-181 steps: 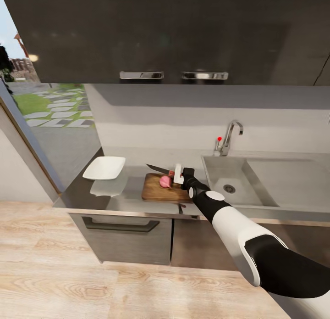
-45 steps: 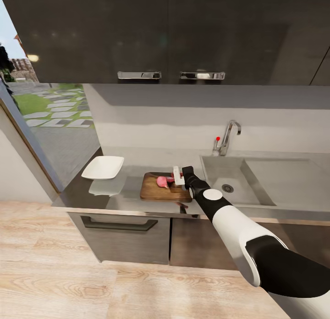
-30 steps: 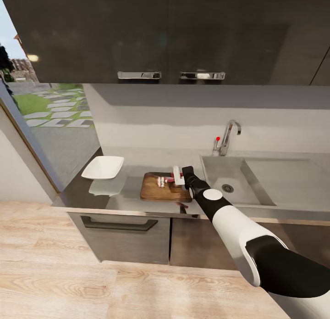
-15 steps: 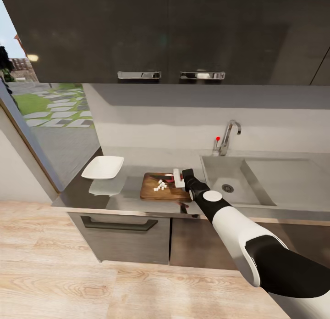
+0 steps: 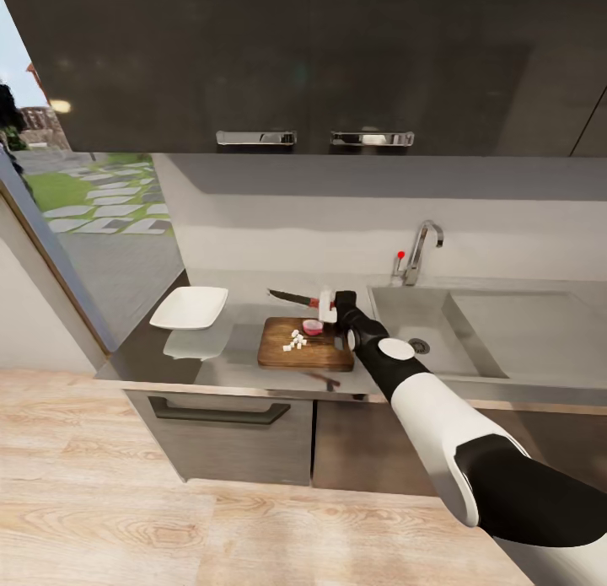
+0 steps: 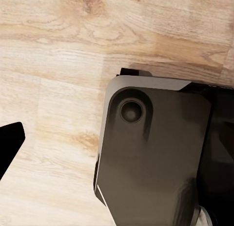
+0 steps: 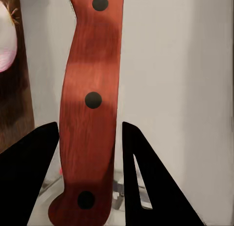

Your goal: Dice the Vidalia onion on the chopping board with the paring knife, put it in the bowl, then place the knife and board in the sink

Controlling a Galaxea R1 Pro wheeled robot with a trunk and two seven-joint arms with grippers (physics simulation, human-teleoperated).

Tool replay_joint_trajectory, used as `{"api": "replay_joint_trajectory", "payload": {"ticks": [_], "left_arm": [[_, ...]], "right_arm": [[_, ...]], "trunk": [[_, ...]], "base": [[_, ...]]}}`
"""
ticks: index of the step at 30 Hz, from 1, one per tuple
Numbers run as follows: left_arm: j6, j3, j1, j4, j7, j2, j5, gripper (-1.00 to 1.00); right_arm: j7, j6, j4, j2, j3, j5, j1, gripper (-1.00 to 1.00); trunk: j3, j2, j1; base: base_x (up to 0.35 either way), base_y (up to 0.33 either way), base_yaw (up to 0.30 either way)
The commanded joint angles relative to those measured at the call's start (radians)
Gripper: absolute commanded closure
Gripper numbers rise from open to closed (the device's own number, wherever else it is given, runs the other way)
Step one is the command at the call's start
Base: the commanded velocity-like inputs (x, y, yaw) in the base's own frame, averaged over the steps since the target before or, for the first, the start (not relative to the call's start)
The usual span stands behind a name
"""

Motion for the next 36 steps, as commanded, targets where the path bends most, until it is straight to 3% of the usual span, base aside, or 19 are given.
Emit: {"api": "replay_joint_trajectory", "payload": {"ticks": [1, 14, 19, 26, 36], "left_arm": [[-0.007, -0.007, -0.002, 0.004, 0.001, 0.000, 0.007, -1.00], [-0.007, -0.007, -0.002, 0.004, 0.001, 0.000, 0.007, -1.00], [-0.007, -0.007, -0.002, 0.004, 0.001, 0.001, 0.007, -1.00], [-0.007, -0.007, -0.002, 0.004, 0.001, 0.000, 0.007, -1.00], [-0.007, -0.007, -0.002, 0.004, 0.001, 0.000, 0.007, -1.00]], "right_arm": [[0.006, 0.005, -0.007, 0.000, 0.003, -0.001, -0.001, 1.00], [0.008, 0.005, -0.001, 0.000, 0.008, -0.004, -0.001, 1.00], [0.008, 0.004, 0.066, 0.000, 0.009, 0.001, -0.001, 1.00], [0.008, 0.005, 0.097, 0.000, 0.008, 0.068, -0.001, 1.00], [0.008, 0.005, 0.096, 0.000, 0.004, 0.080, -0.001, 1.00]], "trunk": [[-0.002, -0.002, 0.001], [-0.002, -0.002, 0.001], [-0.002, -0.002, 0.001], [-0.002, -0.002, 0.001], [-0.002, -0.002, 0.001]], "base": [[0.000, 0.000, 0.000], [0.000, 0.000, 0.000], [0.000, 0.000, 0.000], [0.000, 0.000, 0.000], [0.000, 0.000, 0.000]]}}
